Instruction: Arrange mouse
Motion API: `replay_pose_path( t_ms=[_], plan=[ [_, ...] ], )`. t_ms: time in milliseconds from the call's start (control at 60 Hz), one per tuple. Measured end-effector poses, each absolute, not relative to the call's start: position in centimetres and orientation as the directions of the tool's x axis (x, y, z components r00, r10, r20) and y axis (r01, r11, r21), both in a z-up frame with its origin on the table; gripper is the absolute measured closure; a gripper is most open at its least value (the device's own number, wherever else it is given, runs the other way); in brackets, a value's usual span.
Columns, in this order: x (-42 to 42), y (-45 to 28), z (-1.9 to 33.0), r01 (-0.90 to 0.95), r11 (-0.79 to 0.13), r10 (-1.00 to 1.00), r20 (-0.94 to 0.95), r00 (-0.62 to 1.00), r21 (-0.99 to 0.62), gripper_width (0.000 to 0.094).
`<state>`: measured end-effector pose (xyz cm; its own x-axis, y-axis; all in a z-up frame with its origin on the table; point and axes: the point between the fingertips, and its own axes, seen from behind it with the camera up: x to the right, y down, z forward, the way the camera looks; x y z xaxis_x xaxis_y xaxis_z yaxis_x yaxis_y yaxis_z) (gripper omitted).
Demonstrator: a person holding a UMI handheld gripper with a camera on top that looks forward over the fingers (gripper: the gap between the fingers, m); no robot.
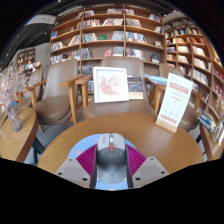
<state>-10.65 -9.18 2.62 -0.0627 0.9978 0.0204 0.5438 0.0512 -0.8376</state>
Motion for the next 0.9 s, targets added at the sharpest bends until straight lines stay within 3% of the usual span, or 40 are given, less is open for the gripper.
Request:
replay_pose_path(
  t_ms=[200,350,383,450,500,567,900],
  plan=[
    [-10.2,-10.1,-1.1,0.603,0.000,1.000,-0.014,-0.019,-0.798,0.0500],
    [-10.6,-10.0,-1.0,0.586,-0.001,1.000,-0.006,-0.006,-0.810,0.0424],
    [-10.5,-10.1,-1.0,0.587,-0.011,1.000,-0.017,-0.005,-0.809,0.0358],
    [-10.2,-10.4,-0.4,0.582,-0.027,0.999,-0.035,-0.003,-0.813,0.0068],
    [-9.7,-10.1,0.4,0.573,-0.022,1.000,-0.027,0.001,-0.819,0.0133],
    [-8.5,-9.3,2.0,0.556,0.001,1.000,0.003,0.004,-0.831,0.0074],
    [7.0,-6.0,10.4,0.503,0.028,0.999,0.032,0.000,-0.864,0.0082]
  ],
)
